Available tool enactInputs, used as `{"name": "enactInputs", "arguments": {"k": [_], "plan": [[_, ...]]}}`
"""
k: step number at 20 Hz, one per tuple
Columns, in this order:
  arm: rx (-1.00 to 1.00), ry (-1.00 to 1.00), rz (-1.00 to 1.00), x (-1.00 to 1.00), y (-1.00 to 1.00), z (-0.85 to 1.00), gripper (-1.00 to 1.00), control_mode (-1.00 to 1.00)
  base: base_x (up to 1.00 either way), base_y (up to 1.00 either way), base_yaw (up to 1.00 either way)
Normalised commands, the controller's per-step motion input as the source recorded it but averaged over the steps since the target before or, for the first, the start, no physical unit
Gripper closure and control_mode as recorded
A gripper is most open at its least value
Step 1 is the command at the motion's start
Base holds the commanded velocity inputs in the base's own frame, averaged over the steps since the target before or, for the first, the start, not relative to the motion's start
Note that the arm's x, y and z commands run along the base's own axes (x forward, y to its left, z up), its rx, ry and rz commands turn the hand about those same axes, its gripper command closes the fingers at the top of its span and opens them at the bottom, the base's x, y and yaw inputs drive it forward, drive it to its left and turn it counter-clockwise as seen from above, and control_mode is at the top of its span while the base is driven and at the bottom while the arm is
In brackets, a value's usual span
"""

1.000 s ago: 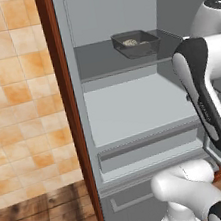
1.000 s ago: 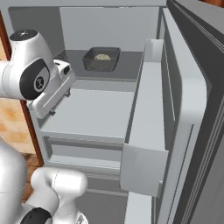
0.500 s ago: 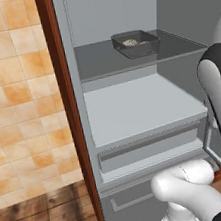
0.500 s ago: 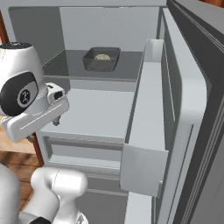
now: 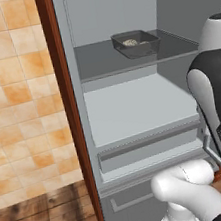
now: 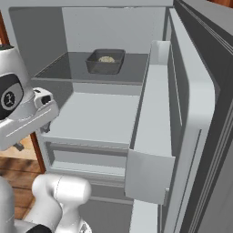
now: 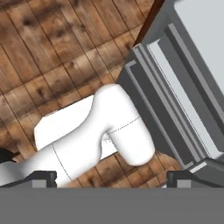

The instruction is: Place two dumplings into each of the tupperware containers and then place the containers in the fridge.

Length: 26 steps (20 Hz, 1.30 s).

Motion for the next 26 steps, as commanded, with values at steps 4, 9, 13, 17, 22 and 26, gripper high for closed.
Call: {"name": "enactInputs", "arguments": {"k": [4, 9, 13, 17, 22, 26], "plan": [[0.0, 0.0, 0.03, 0.01, 0.04, -0.01, -1.0, -1.0, 0.0, 0.0, 0.0], [0.0, 0.0, 0.04, 0.03, 0.0, 0.0, -1.0, -1.0, 0.0, 0.0, 0.0], [0.0, 0.0, 0.01, 0.0, 0.0, 0.0, -1.0, 1.0, -0.49, 0.32, 0.02], [0.0, 0.0, 0.0, 0.0, 0.0, 0.0, -1.0, 1.0, -0.97, 1.0, 0.25], [0.0, 0.0, 0.0, 0.0, 0.0, 0.0, -1.0, 1.0, -0.39, 0.73, 0.92], [0.0, 0.0, 0.0, 0.0, 0.0, 0.0, -1.0, 1.0, -0.14, 0.39, 0.97]]}}
